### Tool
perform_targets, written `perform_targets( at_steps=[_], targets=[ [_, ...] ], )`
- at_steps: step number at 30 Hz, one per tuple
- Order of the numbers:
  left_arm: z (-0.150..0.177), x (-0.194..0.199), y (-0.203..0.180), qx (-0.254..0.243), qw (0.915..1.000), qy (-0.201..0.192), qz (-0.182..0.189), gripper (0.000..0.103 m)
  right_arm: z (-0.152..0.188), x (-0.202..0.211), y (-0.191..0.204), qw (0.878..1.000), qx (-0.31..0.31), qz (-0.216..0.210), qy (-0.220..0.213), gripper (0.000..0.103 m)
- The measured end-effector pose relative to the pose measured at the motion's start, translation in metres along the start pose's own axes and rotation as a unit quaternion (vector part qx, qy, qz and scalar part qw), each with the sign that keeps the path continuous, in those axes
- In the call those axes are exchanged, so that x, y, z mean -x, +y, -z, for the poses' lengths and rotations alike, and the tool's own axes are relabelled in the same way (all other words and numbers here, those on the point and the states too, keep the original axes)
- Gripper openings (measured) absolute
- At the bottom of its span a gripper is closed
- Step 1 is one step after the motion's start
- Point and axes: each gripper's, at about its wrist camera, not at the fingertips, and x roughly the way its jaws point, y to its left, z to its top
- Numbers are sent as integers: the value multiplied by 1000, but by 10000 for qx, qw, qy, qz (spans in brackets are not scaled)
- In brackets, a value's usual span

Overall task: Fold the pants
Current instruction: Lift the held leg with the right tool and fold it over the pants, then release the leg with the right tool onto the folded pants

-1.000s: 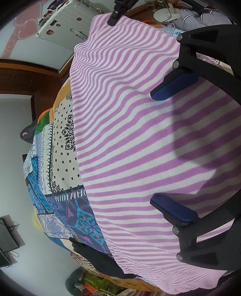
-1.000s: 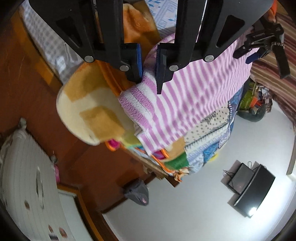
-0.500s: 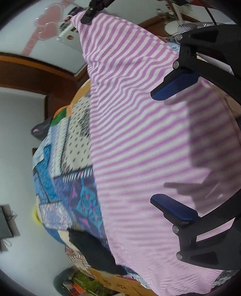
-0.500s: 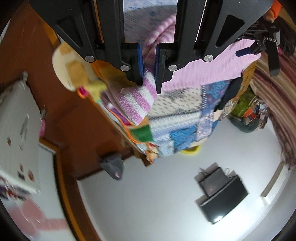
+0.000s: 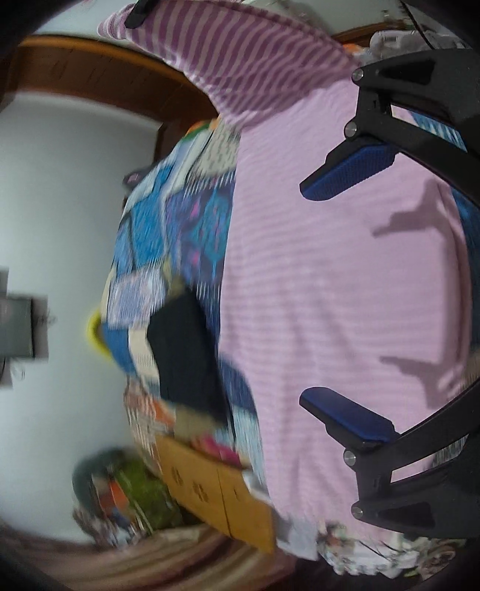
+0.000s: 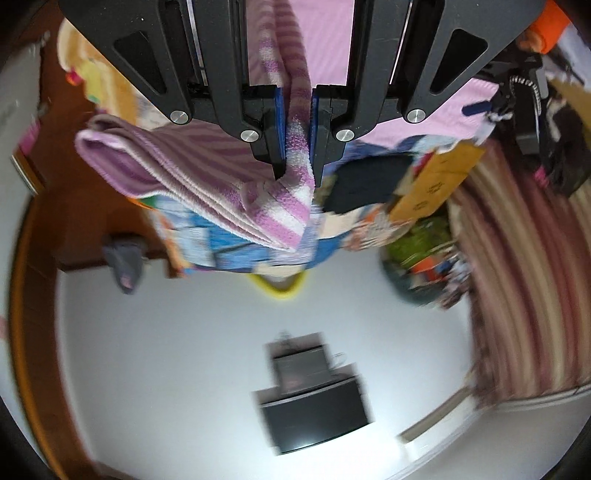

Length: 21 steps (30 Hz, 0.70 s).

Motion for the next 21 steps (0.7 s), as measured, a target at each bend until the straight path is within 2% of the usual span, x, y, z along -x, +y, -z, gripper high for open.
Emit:
perform_targets(
  at_steps=[3,5,9,12,15,18,20,21],
  targets=[
    [11,16,55,360,9988,-80,-313,103,6,-29,46,9983,289,-404,302,9],
    [20,23,87,622,9970,-67,-466,103,21,-53,78,9944,472,-715,621,9],
    [44,27,136,1083,9916,78,-702,103,76,-105,129,9790,659,-1249,1472,9],
    [58,22,151,1233,9891,221,-773,103,129,-143,151,9610,726,-1449,2242,9],
    [68,13,157,1226,9885,371,-801,103,167,-167,153,9487,755,-1313,2774,11],
    [71,7,153,1063,9899,423,-843,103,169,-166,143,9486,587,-1375,2791,14],
    [67,3,147,947,9913,413,-813,103,163,-163,142,9440,473,-1444,2930,24],
    [63,0,143,919,9921,394,-762,103,156,-161,138,9443,492,-1444,2917,26]
  ],
)
